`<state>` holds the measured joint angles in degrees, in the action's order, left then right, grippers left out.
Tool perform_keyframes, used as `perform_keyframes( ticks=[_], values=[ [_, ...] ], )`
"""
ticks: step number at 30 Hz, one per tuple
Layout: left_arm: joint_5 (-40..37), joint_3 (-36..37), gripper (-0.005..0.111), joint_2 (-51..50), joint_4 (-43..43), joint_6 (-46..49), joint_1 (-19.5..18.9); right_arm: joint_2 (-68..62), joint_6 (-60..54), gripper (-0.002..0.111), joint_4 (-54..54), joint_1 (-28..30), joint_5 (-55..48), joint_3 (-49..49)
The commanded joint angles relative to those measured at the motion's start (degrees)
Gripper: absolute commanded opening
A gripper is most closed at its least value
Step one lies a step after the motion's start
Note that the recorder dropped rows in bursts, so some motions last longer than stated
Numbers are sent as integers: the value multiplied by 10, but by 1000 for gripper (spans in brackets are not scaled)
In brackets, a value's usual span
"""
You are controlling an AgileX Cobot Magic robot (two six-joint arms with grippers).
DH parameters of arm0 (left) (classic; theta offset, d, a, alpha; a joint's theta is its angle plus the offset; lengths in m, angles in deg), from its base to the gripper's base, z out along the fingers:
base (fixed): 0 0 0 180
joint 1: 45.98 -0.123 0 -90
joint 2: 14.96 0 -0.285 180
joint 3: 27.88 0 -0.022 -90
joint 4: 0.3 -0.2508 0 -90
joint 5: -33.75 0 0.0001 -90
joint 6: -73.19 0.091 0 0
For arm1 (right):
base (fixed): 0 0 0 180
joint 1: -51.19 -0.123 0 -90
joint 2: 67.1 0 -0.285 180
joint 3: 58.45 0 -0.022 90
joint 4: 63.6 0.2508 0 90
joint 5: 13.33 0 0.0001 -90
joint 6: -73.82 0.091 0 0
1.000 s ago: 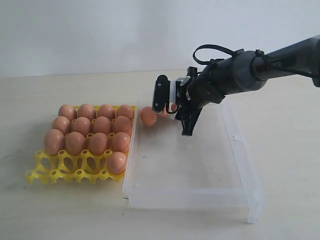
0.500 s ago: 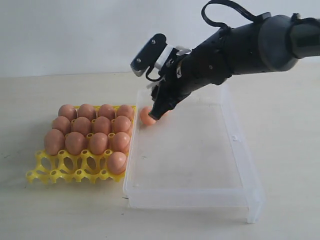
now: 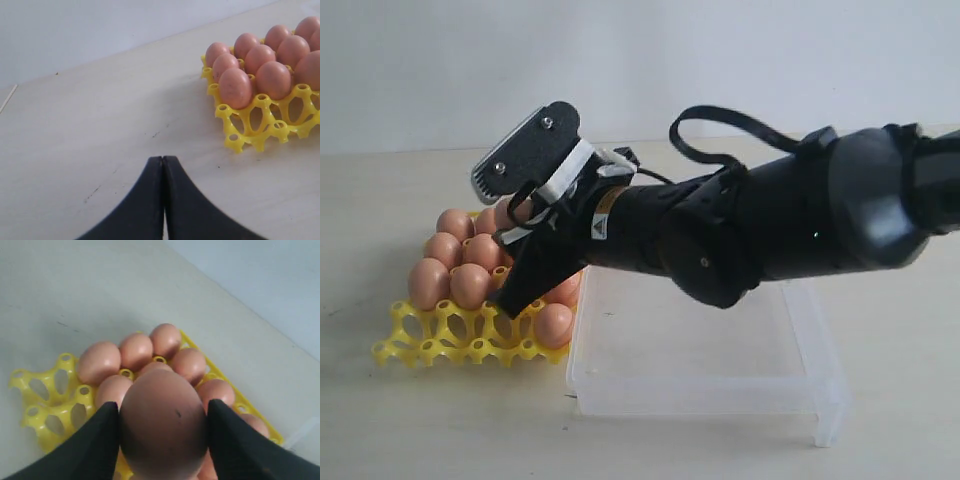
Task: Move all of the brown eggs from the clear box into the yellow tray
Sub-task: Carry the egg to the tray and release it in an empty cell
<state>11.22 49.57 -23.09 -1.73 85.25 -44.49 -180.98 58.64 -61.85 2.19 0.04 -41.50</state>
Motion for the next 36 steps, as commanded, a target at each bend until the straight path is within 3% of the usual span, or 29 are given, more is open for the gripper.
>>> perform_keyframes(
  ticks=[1,16,21,26,33,36],
  values=[
    [4,-2,0,3,0,-3,3,-29,48,0,9,-21,46,4],
    [4,-2,0,3,0,-3,3,-114,231,0,-50,-30,129,4],
    [4,-2,0,3,0,-3,3,-125,242,1,-55,-30,144,4],
    [4,-2,0,3,0,-3,3,-126,242,14,-52,-30,144,3],
    [4,-2,0,3,0,-3,3,-126,242,49,-47,-30,144,3],
    [4,-2,0,3,0,-3,3,-126,242,59,-47,-30,144,3]
  ],
)
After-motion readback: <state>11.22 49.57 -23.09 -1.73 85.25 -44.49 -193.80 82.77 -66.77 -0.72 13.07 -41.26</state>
